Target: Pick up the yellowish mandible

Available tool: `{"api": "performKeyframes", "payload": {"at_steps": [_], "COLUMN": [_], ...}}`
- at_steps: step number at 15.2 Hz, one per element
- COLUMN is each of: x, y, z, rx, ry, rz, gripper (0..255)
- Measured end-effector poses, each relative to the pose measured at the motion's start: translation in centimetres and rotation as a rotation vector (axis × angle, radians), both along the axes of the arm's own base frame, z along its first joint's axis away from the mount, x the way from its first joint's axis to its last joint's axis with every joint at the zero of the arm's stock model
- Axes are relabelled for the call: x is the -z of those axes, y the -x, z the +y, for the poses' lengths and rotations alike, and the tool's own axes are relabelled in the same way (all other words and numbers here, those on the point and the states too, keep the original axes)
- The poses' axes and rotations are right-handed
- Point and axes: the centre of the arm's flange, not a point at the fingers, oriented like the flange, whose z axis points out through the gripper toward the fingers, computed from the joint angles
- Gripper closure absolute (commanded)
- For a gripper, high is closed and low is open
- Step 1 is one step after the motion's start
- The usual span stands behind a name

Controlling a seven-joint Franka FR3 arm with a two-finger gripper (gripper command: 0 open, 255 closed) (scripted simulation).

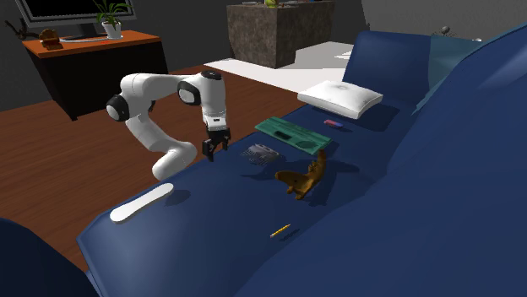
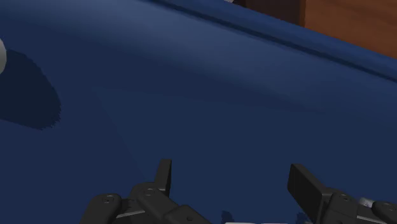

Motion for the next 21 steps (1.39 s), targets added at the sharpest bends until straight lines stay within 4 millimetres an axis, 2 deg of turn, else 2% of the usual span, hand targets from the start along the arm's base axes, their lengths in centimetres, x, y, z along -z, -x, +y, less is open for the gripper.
{"api": "performKeyframes", "payload": {"at_steps": [2,6,12,17,21], "x": [0.1,0.4,0.4,0.4,0.4], "y": [-0.6,-4.4,-11.5,-17.6,-22.6], "z": [-0.3,-1.8,-3.3,-3.3,-2.3], "rx": [-0.017,-0.146,-0.369,-0.556,-0.705], "ry": [0.001,0.009,0.025,0.037,0.048], "rz": [-0.002,-0.020,-0.053,-0.079,-0.101], "gripper": [0,0,0,0,0]}}
